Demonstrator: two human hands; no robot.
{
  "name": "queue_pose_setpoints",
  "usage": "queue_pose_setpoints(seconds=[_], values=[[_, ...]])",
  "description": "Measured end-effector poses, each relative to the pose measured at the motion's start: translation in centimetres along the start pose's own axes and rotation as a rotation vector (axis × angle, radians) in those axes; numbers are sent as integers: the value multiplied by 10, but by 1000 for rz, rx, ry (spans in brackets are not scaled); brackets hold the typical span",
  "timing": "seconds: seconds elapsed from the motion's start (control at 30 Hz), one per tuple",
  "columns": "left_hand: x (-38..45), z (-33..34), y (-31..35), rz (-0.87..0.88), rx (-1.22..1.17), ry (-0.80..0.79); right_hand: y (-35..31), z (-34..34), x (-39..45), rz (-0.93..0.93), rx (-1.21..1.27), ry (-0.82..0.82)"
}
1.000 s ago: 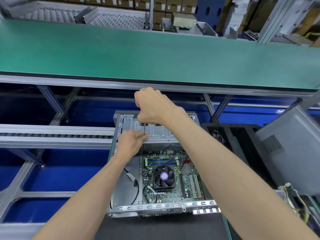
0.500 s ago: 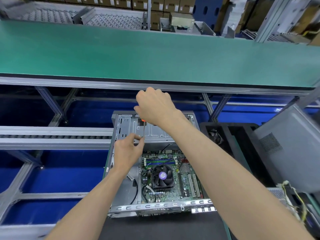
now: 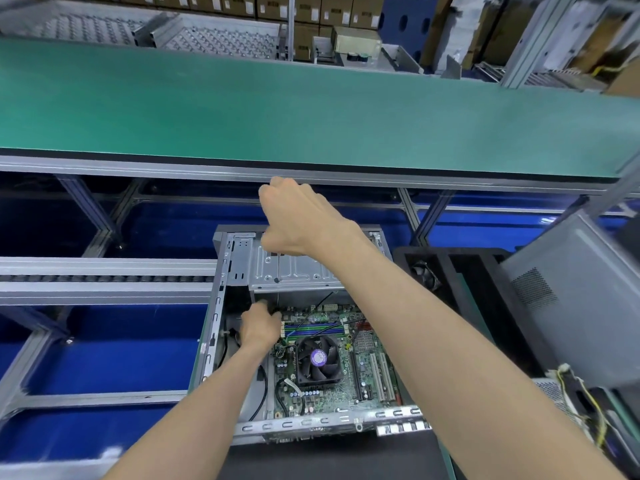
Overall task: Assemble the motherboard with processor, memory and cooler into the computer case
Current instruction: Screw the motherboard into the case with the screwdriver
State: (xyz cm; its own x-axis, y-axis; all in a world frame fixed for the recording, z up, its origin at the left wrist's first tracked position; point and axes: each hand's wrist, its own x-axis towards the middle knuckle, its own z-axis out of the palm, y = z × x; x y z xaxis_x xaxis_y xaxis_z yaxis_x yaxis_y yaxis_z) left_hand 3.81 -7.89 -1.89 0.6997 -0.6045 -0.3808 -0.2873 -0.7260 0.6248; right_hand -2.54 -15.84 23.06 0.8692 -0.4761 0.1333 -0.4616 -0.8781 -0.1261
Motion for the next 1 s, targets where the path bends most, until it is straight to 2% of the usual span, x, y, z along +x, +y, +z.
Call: queue_pose_setpoints(seconds=[0.27,0.4,0.7,0.9,1.0], values=[[8,16,-8,-121,-322,124,0,2,-3,-18,66,28],[9,19,-8,-153,-376,164,1,1,-3,-11,73,38],[15,21,-4,-98,-230,216,1,10,-1,9,-30,140],[18,25,-3,-79,-209,200,2,6,-3,-36,95,94],[19,25,-4,-78,-217,191,0,8,-3,-10,34,121]])
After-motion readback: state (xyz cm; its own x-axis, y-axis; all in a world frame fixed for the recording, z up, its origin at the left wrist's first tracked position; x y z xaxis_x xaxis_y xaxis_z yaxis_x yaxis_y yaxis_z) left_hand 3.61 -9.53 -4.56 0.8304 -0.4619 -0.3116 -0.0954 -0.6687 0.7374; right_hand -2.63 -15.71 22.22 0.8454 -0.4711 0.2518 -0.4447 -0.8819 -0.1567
